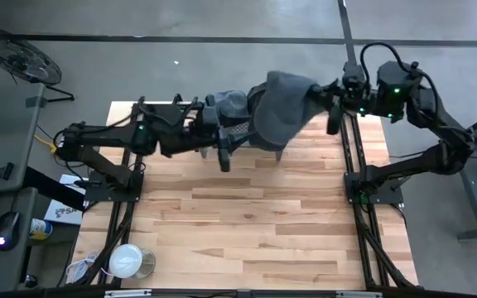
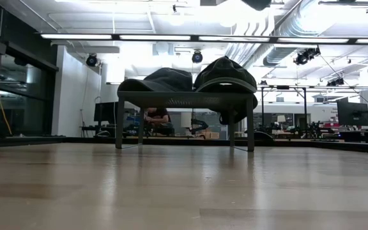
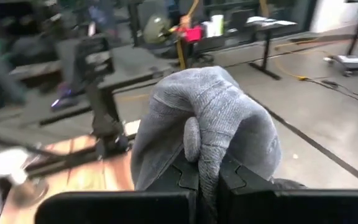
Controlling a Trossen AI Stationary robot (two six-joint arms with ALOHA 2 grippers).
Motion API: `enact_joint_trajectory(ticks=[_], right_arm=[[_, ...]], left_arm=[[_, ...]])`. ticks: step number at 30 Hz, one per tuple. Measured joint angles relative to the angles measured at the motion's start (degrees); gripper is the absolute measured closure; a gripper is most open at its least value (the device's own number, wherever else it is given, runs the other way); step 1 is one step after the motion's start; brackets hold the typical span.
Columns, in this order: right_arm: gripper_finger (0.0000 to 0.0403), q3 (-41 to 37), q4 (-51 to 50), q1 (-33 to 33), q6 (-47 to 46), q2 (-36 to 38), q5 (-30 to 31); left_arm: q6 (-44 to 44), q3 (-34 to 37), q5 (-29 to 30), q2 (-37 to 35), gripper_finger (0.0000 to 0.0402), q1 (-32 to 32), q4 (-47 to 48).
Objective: Pick & Place hat
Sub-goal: Stack the gray cap on top of the gray cap on the shelf
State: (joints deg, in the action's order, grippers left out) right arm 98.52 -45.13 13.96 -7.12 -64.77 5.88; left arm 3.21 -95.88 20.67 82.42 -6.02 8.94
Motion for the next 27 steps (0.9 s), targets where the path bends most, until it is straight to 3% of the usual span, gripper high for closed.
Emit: enact_joint_trajectory(ticks=[6,13,20,24,27], right_arm=[[0.0403,0.0,5.3,-2.47,-2.63,-3.22,5.86],[0.0403,0.0,8.0,-4.0,-4.44,-6.18,9.1],[0.0403,-0.02,8.1,-4.0,-4.4,-7.12,10.35],[0.0403,-0.02,8.44,-3.85,-4.43,-7.02,10.72],[0.0403,-0.02,10.03,-3.85,-3.98,-7.7,10.76]], left_arm=[[-5.02,0.0,7.53,4.24,0.0213,-1.27,-8.09],[-8.82,0.04,10.49,8.65,0.0213,-1.38,-17.42],[-22.42,0.04,23.22,10.57,0.0212,-3.91,-19.89],[-25.86,-1.13,28.52,10.62,0.0188,-5.01,-18.91],[-27.08,-2.55,28.15,10.46,0.0151,-4.9,-17.69]])
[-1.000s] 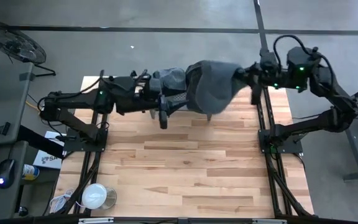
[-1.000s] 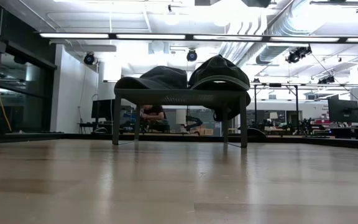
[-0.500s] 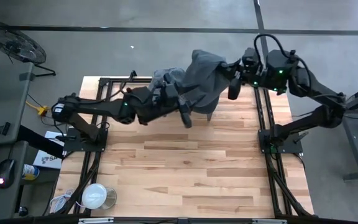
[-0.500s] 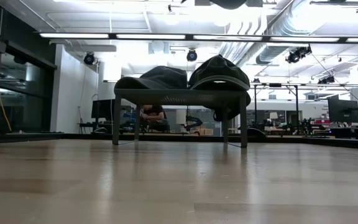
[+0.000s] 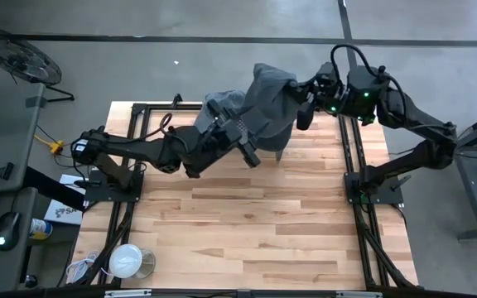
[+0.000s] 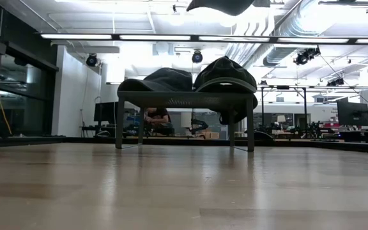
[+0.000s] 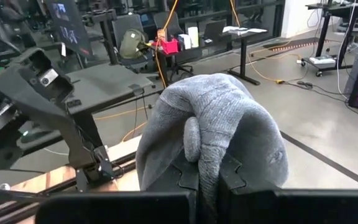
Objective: Pick & Place hat
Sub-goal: Stack the gray cap on top of the gray cap on the shelf
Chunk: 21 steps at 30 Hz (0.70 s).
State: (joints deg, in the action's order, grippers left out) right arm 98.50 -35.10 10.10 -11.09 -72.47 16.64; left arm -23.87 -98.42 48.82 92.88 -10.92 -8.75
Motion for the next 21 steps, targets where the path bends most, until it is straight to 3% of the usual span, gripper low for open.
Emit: enact_joint_trajectory(ticks=[8,12,21], right_arm=[[0.0403,0.0,8.81,-0.22,-1.0,-2.61,-0.54],[0.0403,0.02,9.99,-1.34,-1.3,-3.85,-0.57],[0.0403,-0.02,13.06,-3.2,-1.11,-5.54,-0.95]], left_arm=[[-2.27,-0.25,4.08,0.07,0.0057,0.05,2.07],[-3.7,-0.25,10.16,0.07,0.0052,0.05,2.4],[-4.43,-0.25,10.38,0.49,0.0055,0.07,2.65]])
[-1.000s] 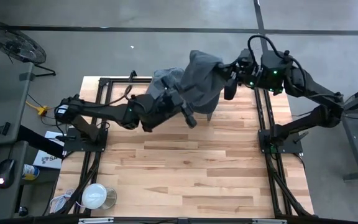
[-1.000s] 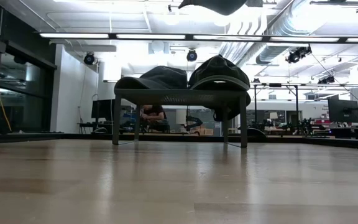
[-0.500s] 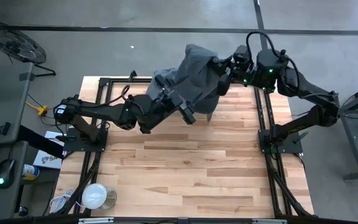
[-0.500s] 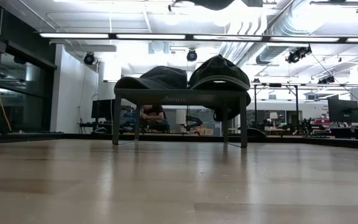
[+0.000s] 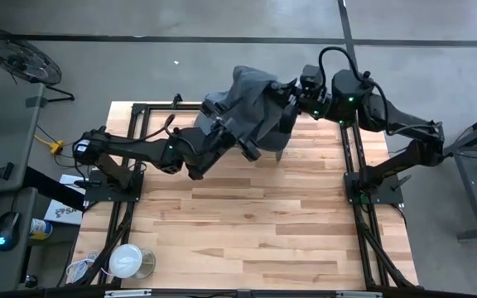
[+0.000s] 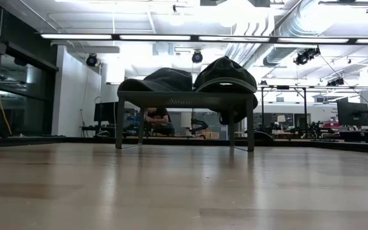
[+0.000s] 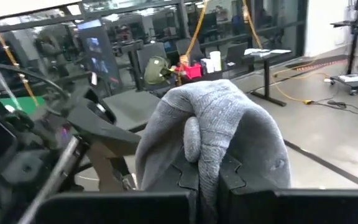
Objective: Pick & Place hat
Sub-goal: Stack the gray cap on top of the gray cap on the shelf
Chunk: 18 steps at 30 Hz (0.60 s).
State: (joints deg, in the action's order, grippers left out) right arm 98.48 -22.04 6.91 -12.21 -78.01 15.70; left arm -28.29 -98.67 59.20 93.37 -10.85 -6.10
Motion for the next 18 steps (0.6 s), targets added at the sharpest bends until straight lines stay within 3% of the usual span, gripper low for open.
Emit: enact_joint_trajectory(ticks=[5,11,18], right_arm=[[0.0403,0.0,0.21,-1.32,-0.44,-0.12,-1.2],[0.0403,0.0,0.35,-2.47,-0.09,-0.1,-2.31],[0.0403,0.0,-0.74,-2.57,-0.57,-0.03,-2.4]], left_arm=[[0.0,0.02,0.38,0.76,0.0056,0.72,0.05],[-0.01,0.04,4.99,2.05,0.0059,1.14,-0.16],[-1.46,0.04,6.69,2.11,0.0136,1.07,-0.16]])
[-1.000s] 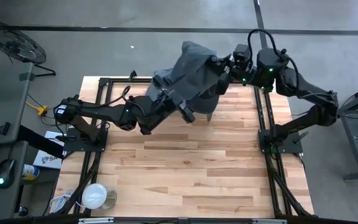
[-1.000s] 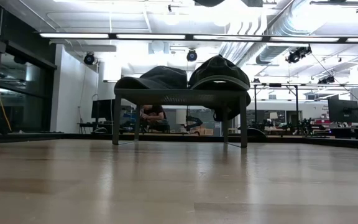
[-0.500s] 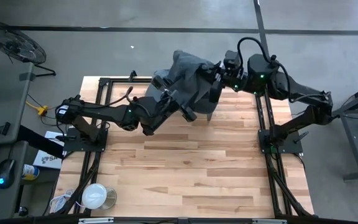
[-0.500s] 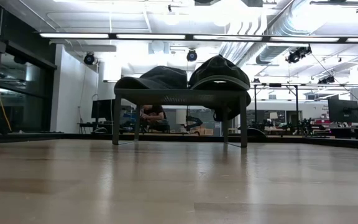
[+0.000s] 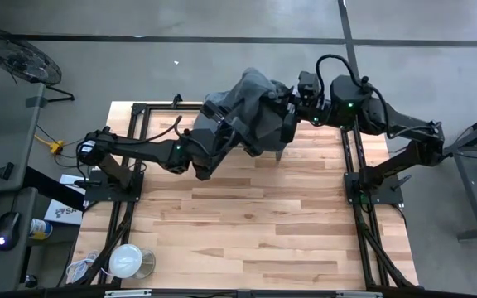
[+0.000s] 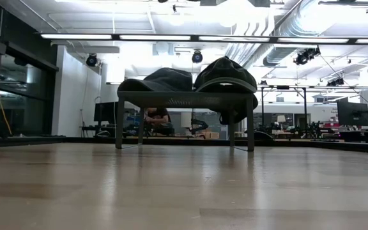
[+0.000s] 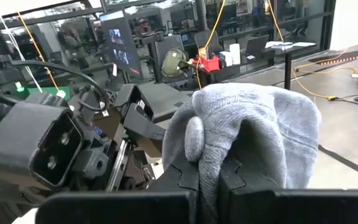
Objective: Pick & Place hat
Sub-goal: Stack the gray cap on top of the gray cap on the shelf
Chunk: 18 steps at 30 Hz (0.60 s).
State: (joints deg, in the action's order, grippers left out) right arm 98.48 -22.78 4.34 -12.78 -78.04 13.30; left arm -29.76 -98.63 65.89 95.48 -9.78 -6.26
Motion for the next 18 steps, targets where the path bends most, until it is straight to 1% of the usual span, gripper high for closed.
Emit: enact_joint_trajectory(ticks=[10,16,18], right_arm=[[0.0403,0.02,-1.8,0.0,-0.85,0.02,-0.49],[0.0403,0.02,-1.93,0.0,-1.74,0.02,-2.78],[0.0403,0.03,-2.2,0.0,-1.49,0.02,-2.78]], left_arm=[[-0.02,0.0,-1.5,-0.01,0.0288,-0.37,-0.02],[-2.98,0.0,-3.54,-0.01,0.0378,-0.37,-0.02],[-3.02,0.0,-3.55,-0.02,0.0394,-0.37,-0.02]])
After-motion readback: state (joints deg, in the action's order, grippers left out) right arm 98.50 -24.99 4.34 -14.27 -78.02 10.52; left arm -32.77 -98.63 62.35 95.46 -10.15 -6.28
